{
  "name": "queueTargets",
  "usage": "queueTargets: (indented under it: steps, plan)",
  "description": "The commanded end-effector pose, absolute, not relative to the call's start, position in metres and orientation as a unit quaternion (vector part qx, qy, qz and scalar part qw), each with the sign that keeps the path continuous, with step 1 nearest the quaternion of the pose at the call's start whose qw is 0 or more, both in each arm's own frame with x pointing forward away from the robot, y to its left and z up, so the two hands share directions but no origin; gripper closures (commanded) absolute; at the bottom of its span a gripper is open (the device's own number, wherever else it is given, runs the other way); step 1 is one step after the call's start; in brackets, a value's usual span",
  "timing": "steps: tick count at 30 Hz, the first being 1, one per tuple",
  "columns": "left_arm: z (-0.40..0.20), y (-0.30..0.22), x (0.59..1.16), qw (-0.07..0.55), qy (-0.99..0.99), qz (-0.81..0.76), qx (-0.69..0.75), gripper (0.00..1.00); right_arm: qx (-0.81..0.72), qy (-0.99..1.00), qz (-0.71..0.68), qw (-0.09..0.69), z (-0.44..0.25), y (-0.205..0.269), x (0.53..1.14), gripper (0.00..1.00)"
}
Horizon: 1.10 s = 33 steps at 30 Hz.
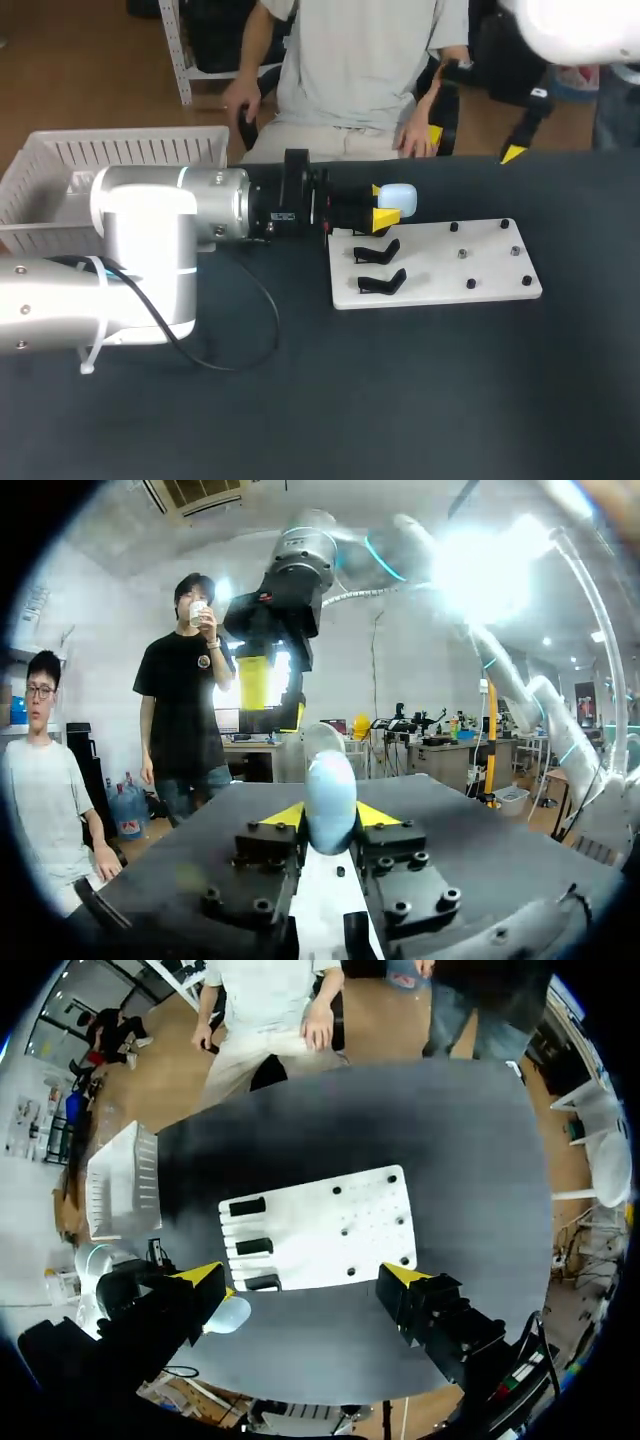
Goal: Pick up each earbud case from the left stands, insert the matching earbuds, close the lid, and place the case in the box.
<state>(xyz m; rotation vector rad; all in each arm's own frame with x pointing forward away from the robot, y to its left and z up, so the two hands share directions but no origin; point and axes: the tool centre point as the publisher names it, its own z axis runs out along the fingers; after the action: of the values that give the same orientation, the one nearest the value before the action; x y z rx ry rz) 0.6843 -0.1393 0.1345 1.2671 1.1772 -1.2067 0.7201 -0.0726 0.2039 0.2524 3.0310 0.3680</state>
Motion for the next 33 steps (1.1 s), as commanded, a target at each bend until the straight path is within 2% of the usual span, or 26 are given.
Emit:
queueTargets:
  steps: [1, 10, 15, 21, 33]
  plan:
    - [0.134, -0.14, 0.684, 0.496, 0.485, -0.497, 0.522, 1.0, 0.09, 0.98, 0.133, 0.12, 0.202, -0.087, 0.698, 0.0]
    - [0.164, -0.102, 0.689, 0.509, 0.503, -0.45, 0.534, 1.0, 0.09, 0.98, 0.133, 0.12, 0.202, -0.087, 0.698, 0.0]
    - [0.182, -0.061, 0.695, 0.499, 0.542, -0.411, 0.537, 1.0, 0.09, 0.98, 0.133, 0.12, 0.202, -0.087, 0.698, 0.0]
    - [0.184, -0.006, 0.71, 0.496, 0.609, -0.354, 0.507, 1.0, 0.084, 0.98, 0.134, 0.118, 0.2, -0.085, 0.697, 0.0]
    - [0.181, 0.055, 0.728, 0.493, 0.687, -0.272, 0.458, 1.0, 0.047, 0.982, 0.15, 0.106, 0.195, -0.083, 0.683, 0.0]
